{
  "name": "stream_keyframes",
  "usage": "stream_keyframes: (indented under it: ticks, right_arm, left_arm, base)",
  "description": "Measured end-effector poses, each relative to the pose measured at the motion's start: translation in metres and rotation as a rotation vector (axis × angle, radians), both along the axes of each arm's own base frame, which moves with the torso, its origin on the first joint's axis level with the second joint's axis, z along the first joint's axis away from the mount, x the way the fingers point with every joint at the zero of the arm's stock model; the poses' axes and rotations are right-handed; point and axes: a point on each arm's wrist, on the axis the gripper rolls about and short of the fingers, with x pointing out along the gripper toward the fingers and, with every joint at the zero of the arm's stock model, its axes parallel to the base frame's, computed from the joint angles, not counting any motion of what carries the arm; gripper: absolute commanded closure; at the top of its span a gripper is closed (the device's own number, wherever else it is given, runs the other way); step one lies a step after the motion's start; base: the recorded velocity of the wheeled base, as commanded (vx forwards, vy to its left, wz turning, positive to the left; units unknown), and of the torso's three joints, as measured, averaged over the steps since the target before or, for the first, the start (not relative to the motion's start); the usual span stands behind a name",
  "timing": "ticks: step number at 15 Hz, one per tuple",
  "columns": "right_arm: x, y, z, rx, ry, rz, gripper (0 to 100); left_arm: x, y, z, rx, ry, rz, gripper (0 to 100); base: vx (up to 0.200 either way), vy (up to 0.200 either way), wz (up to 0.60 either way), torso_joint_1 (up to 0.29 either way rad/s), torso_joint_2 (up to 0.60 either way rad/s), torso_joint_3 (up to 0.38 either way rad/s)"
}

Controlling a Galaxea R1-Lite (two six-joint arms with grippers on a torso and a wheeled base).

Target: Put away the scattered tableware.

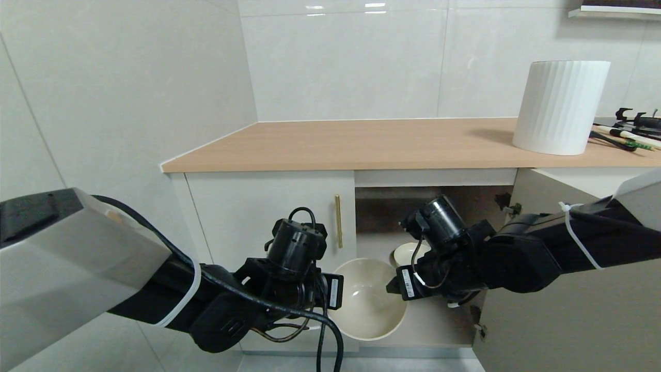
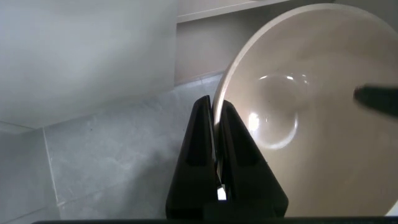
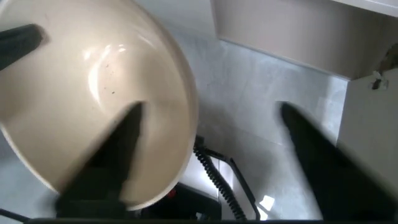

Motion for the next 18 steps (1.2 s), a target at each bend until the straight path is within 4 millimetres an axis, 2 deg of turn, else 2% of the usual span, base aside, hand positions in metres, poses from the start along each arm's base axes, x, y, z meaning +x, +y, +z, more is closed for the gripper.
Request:
stream_keyframes:
  ticks: [10,11,18]
  right_arm:
    - [0.0001,0.0004,-0.0021,-0.004,0.004,0.002,100]
    - [0.0002,0.0003,-0.0021,-0.004,0.005,0.001,100]
    - [0.0009,0.0007,-0.0058,-0.014,0.013,0.000,100]
  left_arm:
    - [-0.0002,0.0001,0.0004,-0.001,0.000,-0.001,100]
    - [-0.0002,0.0001,0.0004,-0.001,0.000,-0.001,0]
    - [-0.0005,0.0004,0.0014,-0.001,-0.003,0.001,0]
  base:
    - [0.000,0.000,0.00,0.000,0.00,0.000]
    - [0.000,0.000,0.00,0.000,0.00,0.000]
    - [0.000,0.000,0.00,0.000,0.00,0.000]
